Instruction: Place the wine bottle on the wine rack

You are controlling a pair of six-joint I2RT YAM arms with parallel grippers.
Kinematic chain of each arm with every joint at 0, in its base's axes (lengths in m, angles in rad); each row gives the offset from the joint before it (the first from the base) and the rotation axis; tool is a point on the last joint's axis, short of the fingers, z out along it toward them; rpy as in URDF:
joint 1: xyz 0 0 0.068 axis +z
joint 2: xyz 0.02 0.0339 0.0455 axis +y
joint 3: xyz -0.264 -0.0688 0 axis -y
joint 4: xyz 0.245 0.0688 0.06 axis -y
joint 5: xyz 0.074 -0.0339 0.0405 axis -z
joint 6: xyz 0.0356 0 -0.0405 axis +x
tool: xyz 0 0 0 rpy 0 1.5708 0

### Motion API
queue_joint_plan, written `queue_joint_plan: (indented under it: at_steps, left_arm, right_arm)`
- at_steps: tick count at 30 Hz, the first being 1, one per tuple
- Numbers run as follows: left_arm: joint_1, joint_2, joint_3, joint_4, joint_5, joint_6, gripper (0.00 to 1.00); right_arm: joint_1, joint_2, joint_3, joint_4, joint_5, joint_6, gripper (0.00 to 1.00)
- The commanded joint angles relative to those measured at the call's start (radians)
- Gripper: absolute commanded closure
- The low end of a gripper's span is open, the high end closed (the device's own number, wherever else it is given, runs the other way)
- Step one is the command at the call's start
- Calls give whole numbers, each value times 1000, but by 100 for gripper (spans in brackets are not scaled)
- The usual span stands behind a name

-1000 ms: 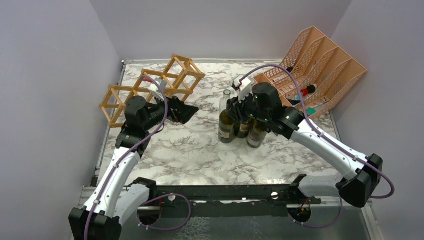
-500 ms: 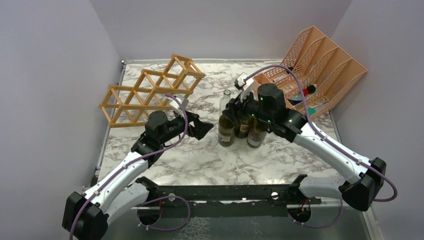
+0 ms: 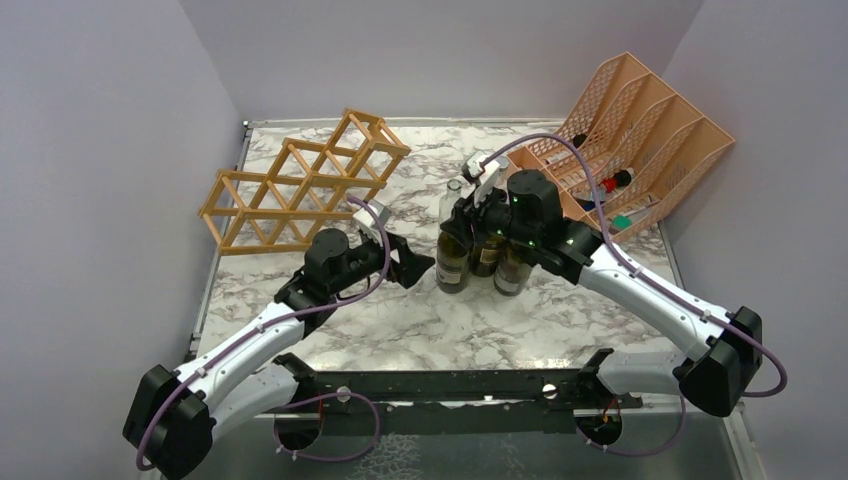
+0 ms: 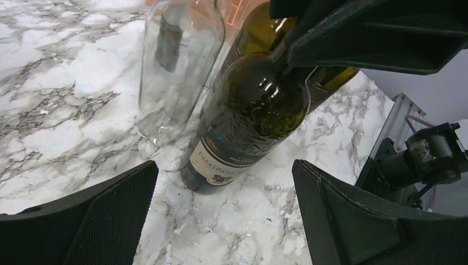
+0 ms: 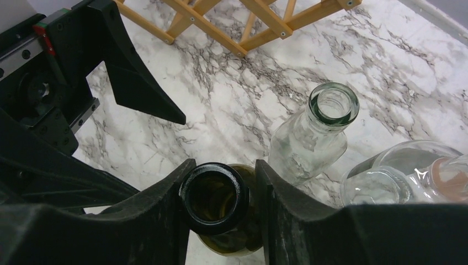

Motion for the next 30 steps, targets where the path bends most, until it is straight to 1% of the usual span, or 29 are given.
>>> queue_joint_plan:
  at_steps: [1, 6, 9, 14, 19, 22, 26, 30]
  left_arm:
    - [-39, 11, -27, 84, -45, 4, 1]
    - [-79, 31, -39, 124, -68, 14, 1]
    - [-103, 35, -47, 144, -86, 33, 1]
    - [-125, 28, -60, 162, -98, 59, 2]
    - [-134, 9, -69, 178, -71, 74, 2]
    - [-134, -28, -79, 182, -54, 86, 1]
    - [-134, -80, -85, 187, 16, 114, 2]
    - [-134, -95, -71, 189, 111, 138, 2]
  right_arm:
    - [8, 9, -27, 48, -27, -1, 58]
    - [8, -2, -17, 74, -33, -6, 87]
    - [8, -23, 20, 84, -65, -4, 98]
    - [8, -52, 108, 58, -153, 13, 99]
    - [8, -91, 175, 27, -258, 47, 99]
    - [8, -116, 203, 11, -301, 65, 99]
    - [9, -138, 246, -2, -367, 83, 99]
    - [9, -149, 282, 2, -444, 100, 99]
